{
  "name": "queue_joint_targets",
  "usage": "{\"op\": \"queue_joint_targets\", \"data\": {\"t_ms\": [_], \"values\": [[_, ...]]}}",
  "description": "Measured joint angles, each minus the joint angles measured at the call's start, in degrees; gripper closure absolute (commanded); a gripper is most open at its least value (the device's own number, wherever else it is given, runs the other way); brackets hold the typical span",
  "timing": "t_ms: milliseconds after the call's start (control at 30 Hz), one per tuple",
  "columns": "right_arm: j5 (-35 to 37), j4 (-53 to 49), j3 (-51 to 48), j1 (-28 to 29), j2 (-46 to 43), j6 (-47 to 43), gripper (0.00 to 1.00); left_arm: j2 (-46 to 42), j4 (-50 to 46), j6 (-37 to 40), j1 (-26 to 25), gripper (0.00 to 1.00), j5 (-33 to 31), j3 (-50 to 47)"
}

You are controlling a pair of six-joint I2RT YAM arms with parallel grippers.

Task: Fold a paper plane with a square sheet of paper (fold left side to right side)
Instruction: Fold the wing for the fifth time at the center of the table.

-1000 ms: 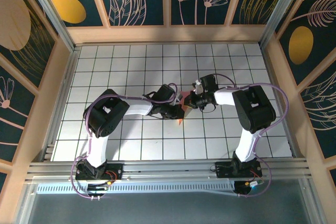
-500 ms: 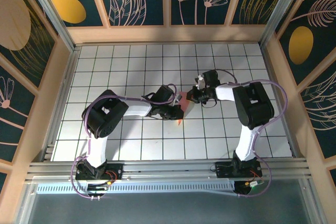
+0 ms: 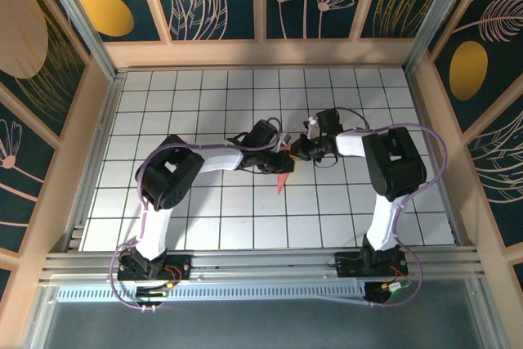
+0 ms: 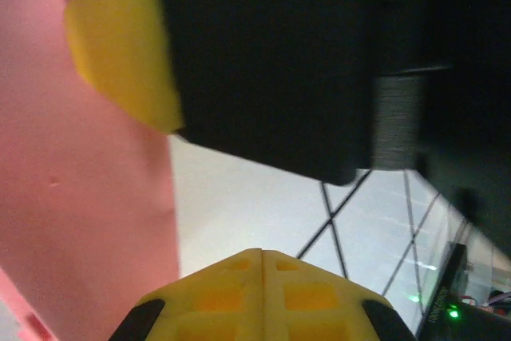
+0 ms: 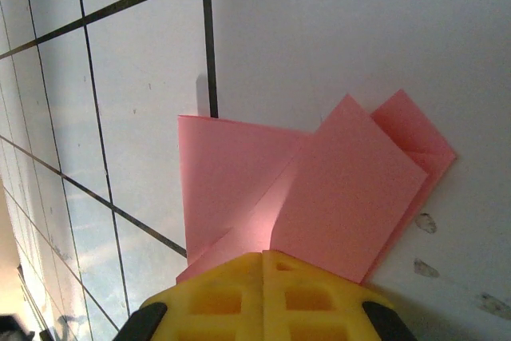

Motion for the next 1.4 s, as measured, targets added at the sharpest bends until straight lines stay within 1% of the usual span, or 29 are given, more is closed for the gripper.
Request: {"op": "queue_joint_targets", "data": {"t_ms": [100, 333, 733, 933, 1233, 1400], "values": [[0.1, 0.0, 0.0, 0.0, 0.0, 0.0, 1.00, 1.1, -1.2, 0.3, 0.0, 1.00, 0.0, 0.0], [0.1, -0.3, 0.1, 0.0, 0.0, 0.0, 1.00, 0.9, -0.2, 1.7, 0.0, 1.00, 0.2, -1.2], [0.1, -1.5, 0.8, 0.0, 0.4, -1.1, 1.00, -4.0, -1.2, 8.1, 0.1, 1.00, 0.9, -7.4], [0.1, -1.5, 0.8, 0.0, 0.4, -1.1, 1.00, -6.4, -3.0, 9.8, 0.1, 1.00, 0.5, -9.9], [0.1, -1.5, 0.9, 0.0, 0.4, -1.1, 1.00, -10.8, -4.0, 9.6, 0.1, 1.00, -0.6, -10.1], [0.1, -1.5, 0.9, 0.0, 0.4, -1.1, 1.00, -11.4, -1.1, 7.3, -0.2, 1.00, 1.4, -9.7]]}}
